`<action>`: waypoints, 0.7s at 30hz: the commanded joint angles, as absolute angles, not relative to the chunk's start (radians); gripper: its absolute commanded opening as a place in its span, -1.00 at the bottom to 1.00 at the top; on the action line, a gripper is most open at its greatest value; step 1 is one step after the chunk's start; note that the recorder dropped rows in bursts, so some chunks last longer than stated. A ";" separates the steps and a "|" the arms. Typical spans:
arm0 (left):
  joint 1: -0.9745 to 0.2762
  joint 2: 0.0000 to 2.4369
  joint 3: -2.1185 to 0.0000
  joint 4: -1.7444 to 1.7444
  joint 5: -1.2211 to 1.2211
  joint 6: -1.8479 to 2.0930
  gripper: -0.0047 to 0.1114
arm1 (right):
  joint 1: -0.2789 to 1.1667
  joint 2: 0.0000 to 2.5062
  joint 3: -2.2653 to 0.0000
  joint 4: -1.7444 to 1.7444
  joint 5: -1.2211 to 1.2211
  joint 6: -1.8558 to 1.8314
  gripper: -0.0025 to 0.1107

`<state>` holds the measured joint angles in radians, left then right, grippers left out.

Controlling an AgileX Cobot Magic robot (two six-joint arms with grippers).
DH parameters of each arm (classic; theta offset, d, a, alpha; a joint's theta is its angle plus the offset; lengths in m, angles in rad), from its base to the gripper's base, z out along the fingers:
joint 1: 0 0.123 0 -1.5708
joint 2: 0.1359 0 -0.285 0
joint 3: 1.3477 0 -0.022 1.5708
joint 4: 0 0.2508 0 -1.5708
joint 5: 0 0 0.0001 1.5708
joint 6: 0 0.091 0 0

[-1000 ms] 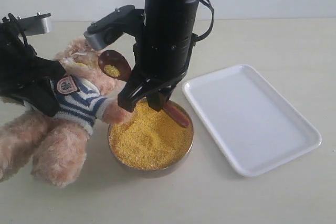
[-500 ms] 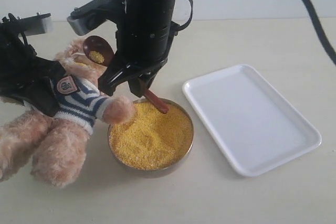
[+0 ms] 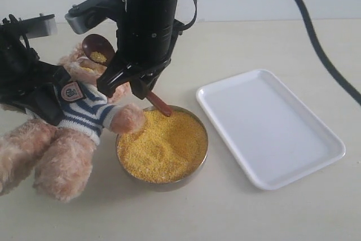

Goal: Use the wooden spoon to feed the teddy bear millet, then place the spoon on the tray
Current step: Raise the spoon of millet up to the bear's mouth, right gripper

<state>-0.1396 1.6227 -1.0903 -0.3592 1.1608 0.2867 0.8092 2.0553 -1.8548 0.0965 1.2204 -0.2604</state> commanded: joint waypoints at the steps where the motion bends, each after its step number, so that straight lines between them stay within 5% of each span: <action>1: -0.137 1.612 -1.089 -0.377 1.160 0.300 -0.85 | 0.806 2.071 -1.883 0.094 1.221 -0.256 -0.96; 21: -0.137 1.612 -1.089 -0.385 1.161 0.307 -0.85 | 0.812 2.119 -1.947 0.081 1.221 -0.211 -0.96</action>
<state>-0.1396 1.6227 -1.0903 -0.3652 1.1608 0.2928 0.8092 2.1218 -1.9395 0.0917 1.2204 -0.2203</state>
